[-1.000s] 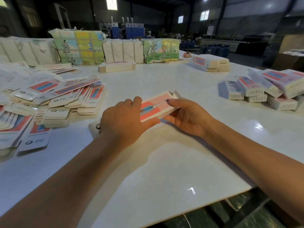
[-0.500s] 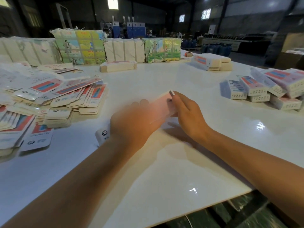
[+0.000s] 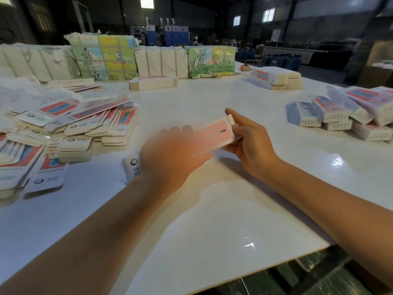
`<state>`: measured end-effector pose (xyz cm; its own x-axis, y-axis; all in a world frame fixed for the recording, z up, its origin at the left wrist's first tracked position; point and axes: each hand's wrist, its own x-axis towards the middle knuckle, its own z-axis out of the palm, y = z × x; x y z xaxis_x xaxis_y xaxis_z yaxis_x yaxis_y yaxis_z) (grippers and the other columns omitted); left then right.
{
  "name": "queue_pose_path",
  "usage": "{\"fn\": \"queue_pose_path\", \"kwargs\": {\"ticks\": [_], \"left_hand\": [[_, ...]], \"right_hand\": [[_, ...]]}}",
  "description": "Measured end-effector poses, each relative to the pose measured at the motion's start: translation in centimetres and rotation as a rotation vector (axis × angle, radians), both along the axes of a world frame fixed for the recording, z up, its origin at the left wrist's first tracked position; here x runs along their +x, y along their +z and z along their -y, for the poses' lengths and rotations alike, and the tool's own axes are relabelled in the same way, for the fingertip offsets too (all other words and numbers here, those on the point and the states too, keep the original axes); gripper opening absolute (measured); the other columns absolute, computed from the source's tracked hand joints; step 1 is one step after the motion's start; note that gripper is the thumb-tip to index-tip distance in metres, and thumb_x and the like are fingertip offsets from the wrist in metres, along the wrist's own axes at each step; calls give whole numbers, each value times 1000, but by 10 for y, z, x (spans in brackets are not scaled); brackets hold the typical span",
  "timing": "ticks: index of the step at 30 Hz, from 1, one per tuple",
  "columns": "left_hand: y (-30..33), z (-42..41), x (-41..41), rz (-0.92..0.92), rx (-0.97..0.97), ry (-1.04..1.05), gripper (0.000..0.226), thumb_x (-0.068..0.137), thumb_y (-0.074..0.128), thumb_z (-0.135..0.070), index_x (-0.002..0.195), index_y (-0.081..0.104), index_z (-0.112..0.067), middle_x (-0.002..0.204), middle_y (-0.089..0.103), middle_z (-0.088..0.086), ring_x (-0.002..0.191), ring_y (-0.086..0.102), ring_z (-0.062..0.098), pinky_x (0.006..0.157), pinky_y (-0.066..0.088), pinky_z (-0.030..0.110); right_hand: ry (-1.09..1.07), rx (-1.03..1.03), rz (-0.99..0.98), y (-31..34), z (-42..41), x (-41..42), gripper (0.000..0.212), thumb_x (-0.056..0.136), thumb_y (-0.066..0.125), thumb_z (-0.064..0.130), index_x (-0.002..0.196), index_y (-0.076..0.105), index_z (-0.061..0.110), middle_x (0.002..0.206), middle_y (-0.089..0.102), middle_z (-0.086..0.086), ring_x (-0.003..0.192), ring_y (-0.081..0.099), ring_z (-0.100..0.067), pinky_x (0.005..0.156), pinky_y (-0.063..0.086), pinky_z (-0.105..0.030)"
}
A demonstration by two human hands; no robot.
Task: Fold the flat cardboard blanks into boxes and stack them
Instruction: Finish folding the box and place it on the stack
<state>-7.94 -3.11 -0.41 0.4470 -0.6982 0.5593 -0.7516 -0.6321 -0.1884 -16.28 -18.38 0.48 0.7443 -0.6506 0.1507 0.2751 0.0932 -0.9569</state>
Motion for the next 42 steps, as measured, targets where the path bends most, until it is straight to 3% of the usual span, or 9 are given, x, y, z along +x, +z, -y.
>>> {"fn": "queue_pose_path", "kwargs": {"ticks": [8,13,18,22,25,30,36,40,42], "left_hand": [[0,5,-2,14,-8,2,85,68,7,-70,128,37,-17,111,57,3,92,56,17,66,35,25],[-2,8,-5,23,-5,15,82,72,10,-71,127,36,-17,110,56,3,92,55,17,68,35,24],[-1,7,-7,26,7,31,79,73,10,-70,126,32,-16,111,54,3,92,54,16,71,42,25],[2,4,-3,5,2,34,81,70,10,-69,127,34,-16,113,55,3,94,56,17,70,44,26],[6,0,4,-6,-47,25,81,71,15,-72,121,44,-15,105,59,5,88,58,21,62,36,28],[5,-3,11,27,-22,6,73,74,26,-75,111,49,-16,94,60,4,80,58,21,57,29,28],[6,-12,23,-95,4,-45,68,75,36,-75,118,43,-22,104,57,-1,86,54,15,62,33,26],[4,-18,29,-95,29,-48,69,75,36,-74,118,47,-21,102,58,-1,84,53,14,63,34,26],[3,-18,28,-111,23,-56,75,71,29,-75,118,48,-20,101,59,-1,82,53,14,63,34,25]], "right_hand": [[-187,-230,-53,-2,-4,2,41,95,32,4,111,65,21,120,64,-6,110,60,-22,99,48,-43],[-215,-640,-18,-7,-12,-4,23,96,34,3,100,56,8,79,59,5,73,55,0,69,46,-19],[-221,-813,-111,-7,-19,-7,28,102,31,10,124,48,16,87,52,18,82,57,5,65,44,-7],[-83,-679,-115,-5,-18,-7,44,102,34,13,146,29,20,120,52,22,100,55,9,90,49,-20],[48,-542,-76,-4,-15,-5,68,100,42,10,151,0,28,155,25,6,132,41,-13,107,42,-38],[132,-567,-134,-8,-14,-4,83,93,54,6,151,-2,31,157,22,4,135,39,-18,110,37,-45],[198,-933,-314,-7,-12,-9,93,88,56,4,150,-10,25,159,13,-2,136,26,-7,106,29,-19],[243,-1232,-459,-14,-12,-7,102,85,61,16,148,-19,22,159,-13,-8,147,-4,-20,119,8,-34],[230,-1226,-461,-14,-12,-5,97,86,58,17,149,-15,23,160,-5,-8,147,2,-22,119,14,-38]]}}
